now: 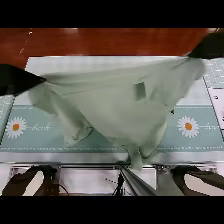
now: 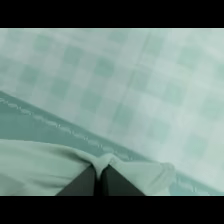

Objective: Fold the shirts.

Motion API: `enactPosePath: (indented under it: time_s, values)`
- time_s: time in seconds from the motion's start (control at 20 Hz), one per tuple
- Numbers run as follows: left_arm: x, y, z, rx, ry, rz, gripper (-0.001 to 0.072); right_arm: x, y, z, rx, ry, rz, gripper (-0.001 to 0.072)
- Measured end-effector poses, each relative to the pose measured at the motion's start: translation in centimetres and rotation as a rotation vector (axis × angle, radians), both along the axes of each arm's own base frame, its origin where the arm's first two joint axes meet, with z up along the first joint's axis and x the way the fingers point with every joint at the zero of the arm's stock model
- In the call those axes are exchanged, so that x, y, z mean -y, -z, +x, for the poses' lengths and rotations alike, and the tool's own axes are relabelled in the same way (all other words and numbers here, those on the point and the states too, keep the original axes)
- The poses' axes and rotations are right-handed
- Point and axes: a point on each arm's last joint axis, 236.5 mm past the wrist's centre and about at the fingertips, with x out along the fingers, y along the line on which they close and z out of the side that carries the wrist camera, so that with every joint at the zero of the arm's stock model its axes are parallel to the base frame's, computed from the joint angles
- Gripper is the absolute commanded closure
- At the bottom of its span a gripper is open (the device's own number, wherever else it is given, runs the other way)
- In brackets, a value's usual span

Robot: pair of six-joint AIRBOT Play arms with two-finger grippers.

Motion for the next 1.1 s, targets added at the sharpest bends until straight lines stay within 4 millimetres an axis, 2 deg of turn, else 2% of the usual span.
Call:
enactPosePath:
  time_s: [0.15, 0.3, 0.4, 0.5, 0.6, 0.7, 0.75, 0.8, 0.85, 0.95, 1.0, 1.1]
  values:
    - [-1.3, 5.5, 4.4, -0.064, -0.053, -0.009, 0.0685, -1.7, 3.8, 5.9, 0.049, -0.003, -0.034, 0.0667]
    - [-2.8, 9.6, 8.6, -0.082, -0.113, -0.006, 0.0684, -2.4, 5.8, 11.4, 0.153, 0.044, -0.034, 0.0667]
    - [-3.4, 11.7, 11.1, -0.084, -0.151, -0.023, 0.0683, -2.5, 6.5, 14.2, 0.216, 0.083, -0.022, 0.0667]
    - [-3.6, 13.8, 13.1, -0.098, -0.183, -0.047, 0.0683, -2.6, 7.8, 16.1, 0.242, 0.106, -0.019, 0.0667]
    - [-3.3, 16.3, 14.2, -0.144, -0.193, -0.069, 0.0683, -2.6, 10.0, 17.2, 0.224, 0.116, -0.027, 0.0667]
    - [-2.4, 18.9, 14.3, -0.207, -0.172, -0.084, 0.0672, -2.5, 13.4, 17.3, 0.149, 0.113, -0.048, 0.0665]
    - [-2.0, 20.1, 14.2, -0.237, -0.16, -0.089, 0.0545, -2.5, 15.0, 17.1, 0.107, 0.109, -0.055, 0.0585]
    - [-1.4, 21.1, 14.0, -0.27, -0.145, -0.097, 0.0323, -2.6, 16.4, 16.7, 0.066, 0.105, -0.061, 0.0431]
    - [-1.0, 21.8, 13.7, -0.294, -0.13, -0.106, 0.0158, -2.7, 17.2, 16.5, 0.04, 0.101, -0.063, 0.0373]
    - [-0.9, 22.4, 13.3, -0.327, -0.112, -0.123, 0.0161, -2.5, 17.4, 16.1, 0.023, 0.09, -0.076, 0.0353]
    - [-1.4, 22.2, 13.3, -0.337, -0.108, -0.136, 0.0162, -1.9, 16.9, 15.8, 0.029, 0.08, -0.108, 0.0301]
    - [-3.1, 21.0, 13.4, -0.366, -0.119, -0.181, 0.0168, 0.9, 15.1, 14.9, 0.049, 0.071, -0.22, 0.0291]
